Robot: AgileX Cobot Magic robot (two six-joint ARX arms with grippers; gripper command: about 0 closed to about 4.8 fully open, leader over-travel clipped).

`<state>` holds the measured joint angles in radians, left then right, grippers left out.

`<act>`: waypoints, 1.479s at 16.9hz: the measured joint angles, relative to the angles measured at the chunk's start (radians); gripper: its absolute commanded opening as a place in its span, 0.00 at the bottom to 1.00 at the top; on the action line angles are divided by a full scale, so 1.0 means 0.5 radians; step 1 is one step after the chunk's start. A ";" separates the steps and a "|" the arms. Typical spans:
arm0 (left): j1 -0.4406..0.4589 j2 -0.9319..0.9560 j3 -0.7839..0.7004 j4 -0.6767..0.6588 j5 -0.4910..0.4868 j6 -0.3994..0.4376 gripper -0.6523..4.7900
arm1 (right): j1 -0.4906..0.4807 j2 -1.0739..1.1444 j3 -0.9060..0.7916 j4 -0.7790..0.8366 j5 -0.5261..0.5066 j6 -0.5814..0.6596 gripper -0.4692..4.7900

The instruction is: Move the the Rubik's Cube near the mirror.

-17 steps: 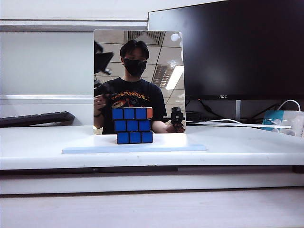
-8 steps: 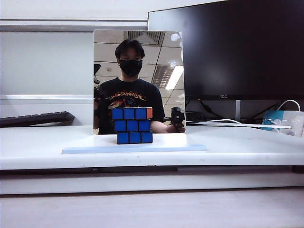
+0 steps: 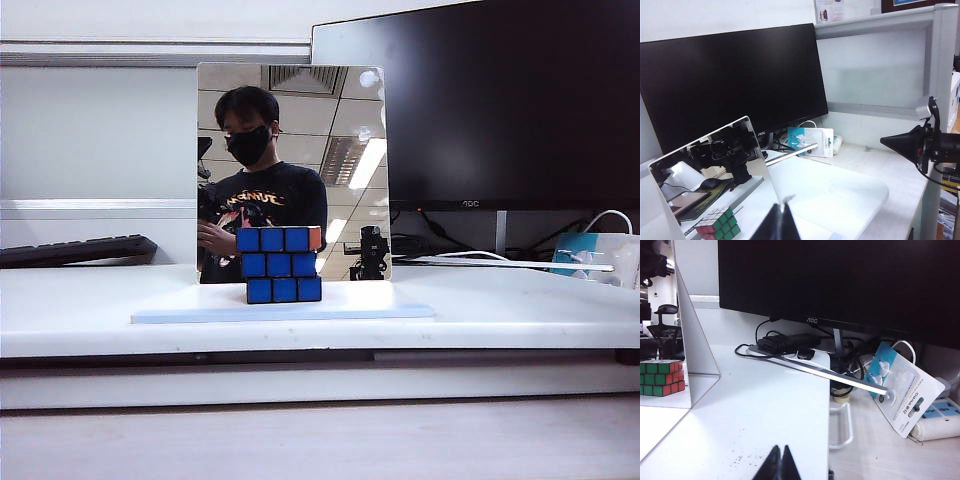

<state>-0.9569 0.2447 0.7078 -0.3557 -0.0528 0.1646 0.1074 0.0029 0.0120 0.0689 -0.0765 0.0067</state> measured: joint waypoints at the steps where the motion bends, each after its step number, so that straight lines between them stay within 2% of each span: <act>1: 0.069 -0.011 -0.001 -0.004 0.011 0.002 0.11 | 0.000 0.000 0.000 -0.001 0.003 0.000 0.09; 2: 0.403 -0.074 0.000 -0.060 0.066 0.018 0.11 | 0.000 0.000 0.000 -0.001 0.003 0.000 0.09; 4: 0.832 -0.141 -0.040 -0.110 0.095 -0.007 0.11 | 0.000 -0.001 0.000 -0.001 0.004 0.000 0.09; 6: 1.334 -0.287 -0.253 -0.071 0.097 -0.028 0.11 | 0.001 0.000 0.000 -0.002 0.004 0.000 0.09; 7: 1.563 -0.422 -0.467 0.018 0.100 -0.083 0.11 | 0.001 0.000 0.000 -0.002 0.003 0.000 0.09; 9: 1.775 -0.474 -0.685 0.162 0.123 -0.166 0.11 | 0.002 0.000 0.000 -0.003 0.004 0.000 0.09; 12: 1.917 -0.478 -0.907 0.278 0.261 -0.302 0.11 | 0.002 0.001 0.000 -0.010 0.004 0.000 0.09; 15: 1.919 -0.483 -1.263 0.746 0.277 -0.434 0.11 | 0.003 0.001 0.000 -0.014 0.004 0.000 0.09; 16: 1.914 -0.478 -1.400 0.835 0.281 -0.459 0.11 | 0.003 0.000 0.000 -0.014 0.004 0.000 0.09; 17: 1.897 -0.484 -1.400 0.885 0.279 -0.458 0.11 | 0.003 0.000 0.000 -0.014 0.005 0.000 0.09; 25: 1.901 -0.483 -1.399 0.867 0.261 -0.417 0.11 | 0.003 0.000 0.000 -0.014 0.004 0.000 0.09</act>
<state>-0.0063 0.0032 0.0082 0.0776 0.0776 -0.0437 0.1089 0.0029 0.0120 0.0616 -0.0746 0.0067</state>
